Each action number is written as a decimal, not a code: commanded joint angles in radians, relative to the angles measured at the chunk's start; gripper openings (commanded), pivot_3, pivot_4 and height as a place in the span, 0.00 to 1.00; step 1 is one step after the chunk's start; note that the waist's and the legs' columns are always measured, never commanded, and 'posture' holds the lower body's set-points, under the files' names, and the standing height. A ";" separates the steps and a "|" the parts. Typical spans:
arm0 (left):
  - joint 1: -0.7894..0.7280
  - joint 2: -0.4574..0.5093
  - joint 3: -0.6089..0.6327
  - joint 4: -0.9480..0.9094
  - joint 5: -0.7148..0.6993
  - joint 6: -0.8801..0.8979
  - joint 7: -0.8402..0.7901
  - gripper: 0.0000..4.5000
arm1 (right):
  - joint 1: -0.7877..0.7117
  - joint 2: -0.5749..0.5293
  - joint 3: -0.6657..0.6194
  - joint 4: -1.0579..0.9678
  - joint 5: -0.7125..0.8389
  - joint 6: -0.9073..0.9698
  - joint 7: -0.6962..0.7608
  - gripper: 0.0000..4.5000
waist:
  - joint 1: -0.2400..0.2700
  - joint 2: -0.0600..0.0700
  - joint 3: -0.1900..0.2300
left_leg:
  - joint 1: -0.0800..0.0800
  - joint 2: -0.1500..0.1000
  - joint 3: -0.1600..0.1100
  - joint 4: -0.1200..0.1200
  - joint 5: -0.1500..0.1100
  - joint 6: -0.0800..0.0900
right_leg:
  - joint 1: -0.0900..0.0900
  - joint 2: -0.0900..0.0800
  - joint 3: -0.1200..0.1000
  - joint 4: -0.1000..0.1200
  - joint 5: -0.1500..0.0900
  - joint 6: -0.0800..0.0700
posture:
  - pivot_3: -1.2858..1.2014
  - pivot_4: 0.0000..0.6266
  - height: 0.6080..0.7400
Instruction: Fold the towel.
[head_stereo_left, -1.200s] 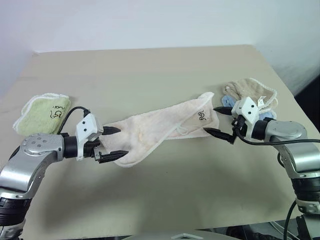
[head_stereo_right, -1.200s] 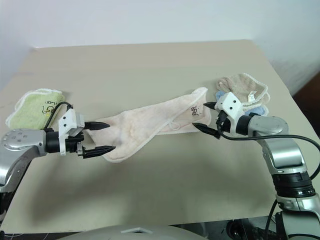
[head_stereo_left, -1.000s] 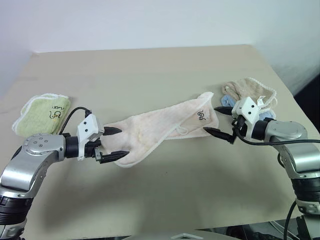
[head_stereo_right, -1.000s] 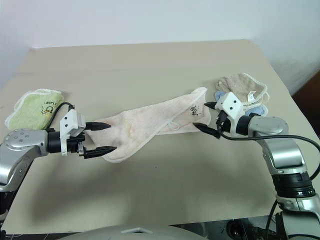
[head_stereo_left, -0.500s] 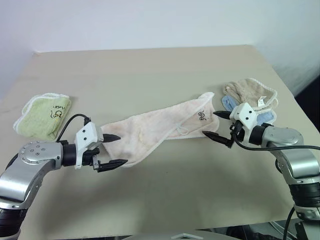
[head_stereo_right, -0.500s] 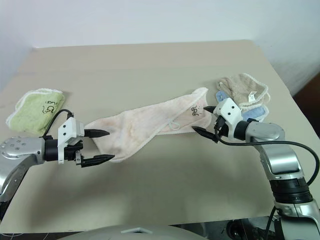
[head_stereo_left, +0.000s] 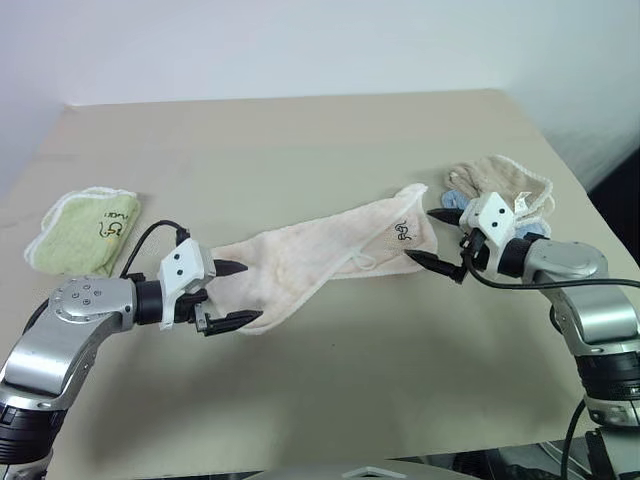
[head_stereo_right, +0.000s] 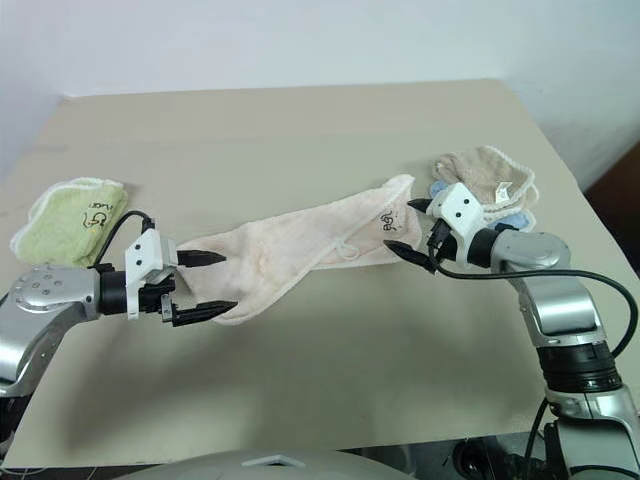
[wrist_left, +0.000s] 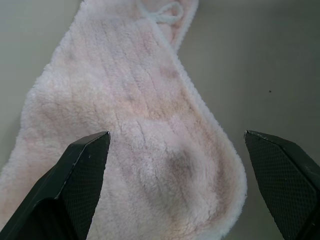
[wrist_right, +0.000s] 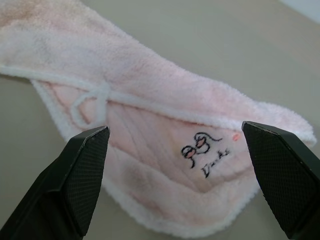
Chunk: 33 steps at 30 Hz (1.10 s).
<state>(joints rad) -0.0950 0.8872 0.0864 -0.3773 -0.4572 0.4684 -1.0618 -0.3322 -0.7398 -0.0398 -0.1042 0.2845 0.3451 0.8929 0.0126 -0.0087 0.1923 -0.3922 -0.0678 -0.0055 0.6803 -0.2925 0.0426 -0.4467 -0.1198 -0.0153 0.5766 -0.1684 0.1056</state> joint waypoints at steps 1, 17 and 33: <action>-0.031 0.029 -0.012 0.011 0.010 -0.026 -0.044 1.00 | -0.003 0.012 -0.001 -0.017 -0.002 -0.022 -0.003 1.00 | 0.000 0.000 0.000 | 0.000 0.000 0.000 0.000 0.000 0.000 | 0.000 0.000 0.000 0.000 0.000 0.000 | 0.52 0.24 0.91; -0.138 0.182 -0.173 0.053 0.079 -0.155 -0.398 1.00 | 0.029 0.032 -0.002 -0.059 0.005 -0.005 -0.032 1.00 | -0.002 0.000 0.000 | 0.000 0.000 0.000 0.000 0.000 0.000 | 0.000 0.000 0.000 0.000 0.000 0.000 | 0.52 0.24 0.91; -0.241 0.065 -0.366 0.176 0.300 -0.260 -0.354 1.00 | 0.089 0.017 -0.031 -0.158 0.032 0.075 -0.054 1.00 | 0.000 0.000 0.000 | 0.000 0.000 0.000 0.000 0.000 0.001 | 0.000 0.000 0.000 0.000 0.000 0.000 | 0.52 0.24 0.91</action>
<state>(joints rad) -0.3135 0.9615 -0.2630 -0.2110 -0.1811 0.2283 -1.4145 -0.2327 -0.7149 -0.0468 -0.2299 0.3002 0.4183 0.8416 0.0123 -0.0087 0.1924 -0.3925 -0.0681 -0.0054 0.6806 -0.2923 0.0432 -0.4467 -0.1199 -0.0153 0.5770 -0.1684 0.1056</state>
